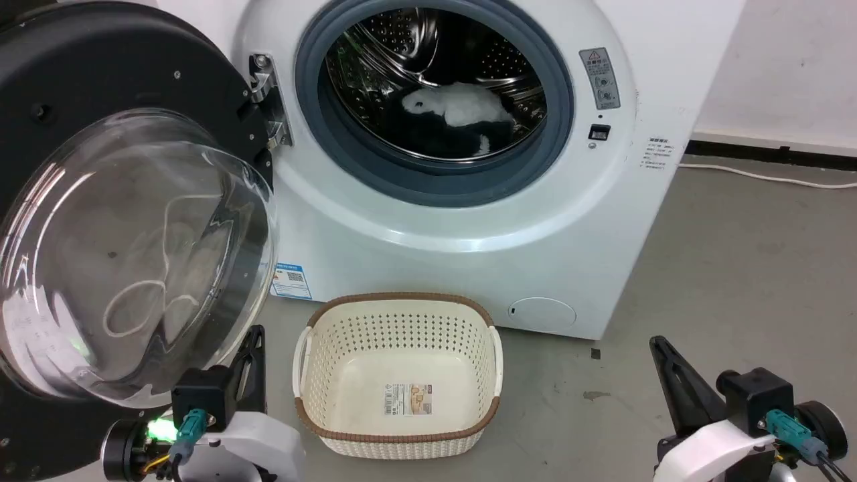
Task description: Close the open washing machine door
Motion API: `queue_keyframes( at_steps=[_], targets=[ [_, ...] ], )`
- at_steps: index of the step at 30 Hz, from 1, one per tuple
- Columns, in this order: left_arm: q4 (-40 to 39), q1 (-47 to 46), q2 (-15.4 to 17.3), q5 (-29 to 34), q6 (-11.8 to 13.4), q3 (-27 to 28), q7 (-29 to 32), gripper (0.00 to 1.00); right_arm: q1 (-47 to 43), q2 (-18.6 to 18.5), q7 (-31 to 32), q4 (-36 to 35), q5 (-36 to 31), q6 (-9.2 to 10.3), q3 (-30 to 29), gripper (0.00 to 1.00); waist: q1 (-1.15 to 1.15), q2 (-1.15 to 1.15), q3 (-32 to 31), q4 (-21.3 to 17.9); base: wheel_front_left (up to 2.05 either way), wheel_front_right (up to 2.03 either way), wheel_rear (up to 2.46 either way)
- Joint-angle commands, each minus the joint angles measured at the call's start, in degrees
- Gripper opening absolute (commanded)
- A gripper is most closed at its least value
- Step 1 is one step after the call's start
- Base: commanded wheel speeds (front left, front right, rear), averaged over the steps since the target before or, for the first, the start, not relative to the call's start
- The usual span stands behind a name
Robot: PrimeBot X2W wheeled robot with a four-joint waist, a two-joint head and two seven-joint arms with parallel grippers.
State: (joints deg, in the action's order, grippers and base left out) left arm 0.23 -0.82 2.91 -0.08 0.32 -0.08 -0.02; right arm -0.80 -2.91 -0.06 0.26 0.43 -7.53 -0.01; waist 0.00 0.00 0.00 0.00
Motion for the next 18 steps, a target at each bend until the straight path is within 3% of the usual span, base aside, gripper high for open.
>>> queue_keyframes(
  at_steps=[1,18],
  targets=[
    [-0.23,0.82,-0.03,0.08,-0.32,0.08,0.02,0.0,0.8,0.03,0.06,-0.26,-0.43,0.04,0.01,0.0,0.0,0.0,0.0,0.0,0.0,0.0,0.0],
    [-0.23,0.82,-0.03,0.08,-0.32,0.08,0.02,0.0,0.8,0.03,0.06,-0.26,-0.43,0.04,0.01,0.0,0.0,0.0,0.0,0.0,0.0,0.0,0.0]
  ],
)
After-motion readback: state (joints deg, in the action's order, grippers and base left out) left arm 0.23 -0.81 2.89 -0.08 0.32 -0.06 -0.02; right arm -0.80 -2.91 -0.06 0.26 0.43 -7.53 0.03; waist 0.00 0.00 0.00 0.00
